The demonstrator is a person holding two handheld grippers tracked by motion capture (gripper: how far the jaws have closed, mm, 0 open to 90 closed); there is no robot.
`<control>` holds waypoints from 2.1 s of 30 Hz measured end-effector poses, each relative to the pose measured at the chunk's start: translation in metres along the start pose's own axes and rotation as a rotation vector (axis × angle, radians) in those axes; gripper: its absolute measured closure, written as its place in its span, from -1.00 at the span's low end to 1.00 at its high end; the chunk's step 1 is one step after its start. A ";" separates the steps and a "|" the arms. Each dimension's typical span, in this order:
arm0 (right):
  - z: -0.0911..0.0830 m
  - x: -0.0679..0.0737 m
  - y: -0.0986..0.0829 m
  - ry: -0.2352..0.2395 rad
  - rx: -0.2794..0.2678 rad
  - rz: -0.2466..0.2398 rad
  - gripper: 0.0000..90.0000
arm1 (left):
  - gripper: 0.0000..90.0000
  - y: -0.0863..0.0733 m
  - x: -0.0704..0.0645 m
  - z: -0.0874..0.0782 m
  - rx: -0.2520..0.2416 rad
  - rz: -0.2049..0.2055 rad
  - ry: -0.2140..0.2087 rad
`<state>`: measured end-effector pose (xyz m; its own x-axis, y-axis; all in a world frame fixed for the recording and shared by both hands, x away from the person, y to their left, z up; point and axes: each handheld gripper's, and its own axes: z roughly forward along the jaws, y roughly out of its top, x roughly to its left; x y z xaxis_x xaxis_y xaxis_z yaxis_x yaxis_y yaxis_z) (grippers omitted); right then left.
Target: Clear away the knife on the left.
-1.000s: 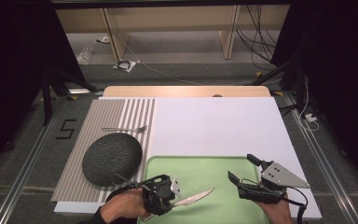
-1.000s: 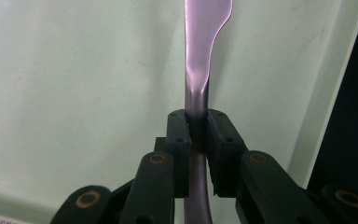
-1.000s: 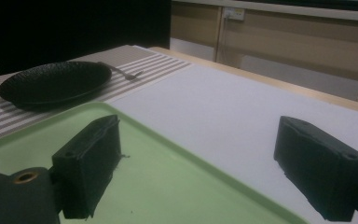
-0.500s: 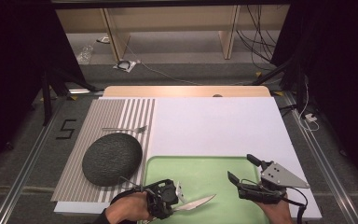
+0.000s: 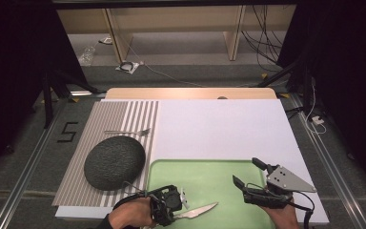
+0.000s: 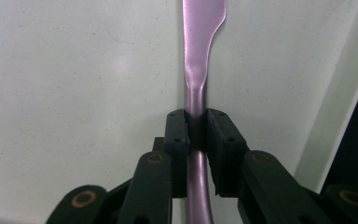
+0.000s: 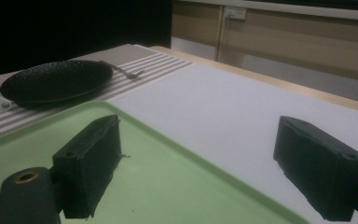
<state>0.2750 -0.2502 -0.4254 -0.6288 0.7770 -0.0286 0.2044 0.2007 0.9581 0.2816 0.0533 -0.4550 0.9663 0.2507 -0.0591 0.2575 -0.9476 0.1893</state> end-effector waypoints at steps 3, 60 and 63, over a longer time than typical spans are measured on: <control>0.000 0.000 0.000 0.001 0.007 0.000 -0.65 | 0.33 0.001 -0.003 -0.003 -0.009 0.006 0.013; 0.001 0.001 0.000 0.001 0.000 -0.008 -0.65 | 0.99 -0.004 0.010 0.005 -0.200 0.032 0.109; -0.001 0.001 0.000 -0.002 0.013 -0.011 -0.65 | 0.99 -0.006 0.012 0.005 -0.202 0.026 0.114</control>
<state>0.2741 -0.2499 -0.4250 -0.6293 0.7761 -0.0399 0.2072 0.2170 0.9539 0.2920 0.0607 -0.4614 0.9645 0.2578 0.0571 0.2174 -0.8980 0.3825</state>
